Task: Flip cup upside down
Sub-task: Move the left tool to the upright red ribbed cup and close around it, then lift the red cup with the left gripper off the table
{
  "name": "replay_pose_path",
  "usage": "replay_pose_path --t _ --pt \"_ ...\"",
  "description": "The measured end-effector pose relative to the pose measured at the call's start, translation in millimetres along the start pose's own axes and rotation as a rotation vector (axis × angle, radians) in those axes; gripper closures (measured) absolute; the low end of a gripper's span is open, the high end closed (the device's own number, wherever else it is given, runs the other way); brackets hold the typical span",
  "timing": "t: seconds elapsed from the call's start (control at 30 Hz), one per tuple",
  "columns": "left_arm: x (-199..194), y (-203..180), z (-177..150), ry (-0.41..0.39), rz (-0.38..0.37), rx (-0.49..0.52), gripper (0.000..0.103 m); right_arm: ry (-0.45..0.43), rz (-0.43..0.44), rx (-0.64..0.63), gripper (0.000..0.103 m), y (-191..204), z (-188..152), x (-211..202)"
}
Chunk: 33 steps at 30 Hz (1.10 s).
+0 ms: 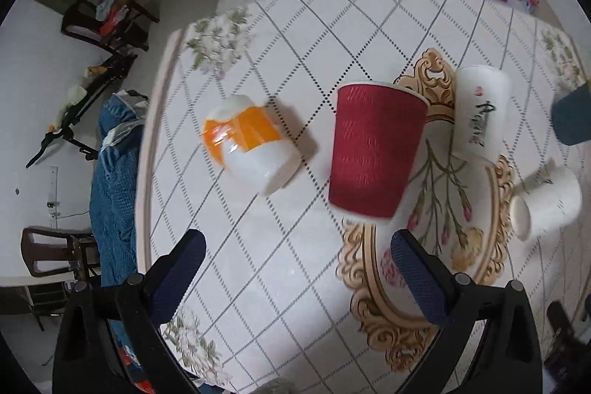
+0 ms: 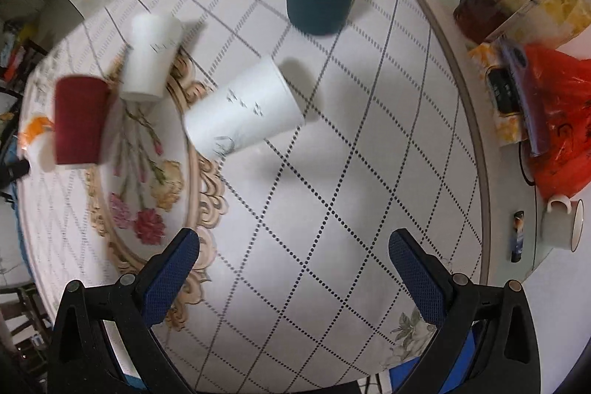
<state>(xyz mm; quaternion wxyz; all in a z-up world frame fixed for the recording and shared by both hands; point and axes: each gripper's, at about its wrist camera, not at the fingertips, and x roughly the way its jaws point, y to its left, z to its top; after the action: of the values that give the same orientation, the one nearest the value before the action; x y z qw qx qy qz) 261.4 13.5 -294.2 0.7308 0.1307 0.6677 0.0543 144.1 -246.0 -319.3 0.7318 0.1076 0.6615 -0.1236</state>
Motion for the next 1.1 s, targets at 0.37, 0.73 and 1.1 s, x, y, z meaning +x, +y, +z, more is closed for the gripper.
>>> replay_pose_path --t 0.37,0.73,1.1 --pt "48 -26 52 0.075 -0.057 0.060 0.000 0.147 -0.058 0.027 0.000 -2 -7 51" --pt "80 -53 78 0.126 -0.100 0.118 0.006 0.167 -0.052 0.050 0.000 -6 0 61" --pt "91 -48 81 0.117 -0.116 0.126 0.029 0.199 -0.045 0.052 0.000 -9 17 80"
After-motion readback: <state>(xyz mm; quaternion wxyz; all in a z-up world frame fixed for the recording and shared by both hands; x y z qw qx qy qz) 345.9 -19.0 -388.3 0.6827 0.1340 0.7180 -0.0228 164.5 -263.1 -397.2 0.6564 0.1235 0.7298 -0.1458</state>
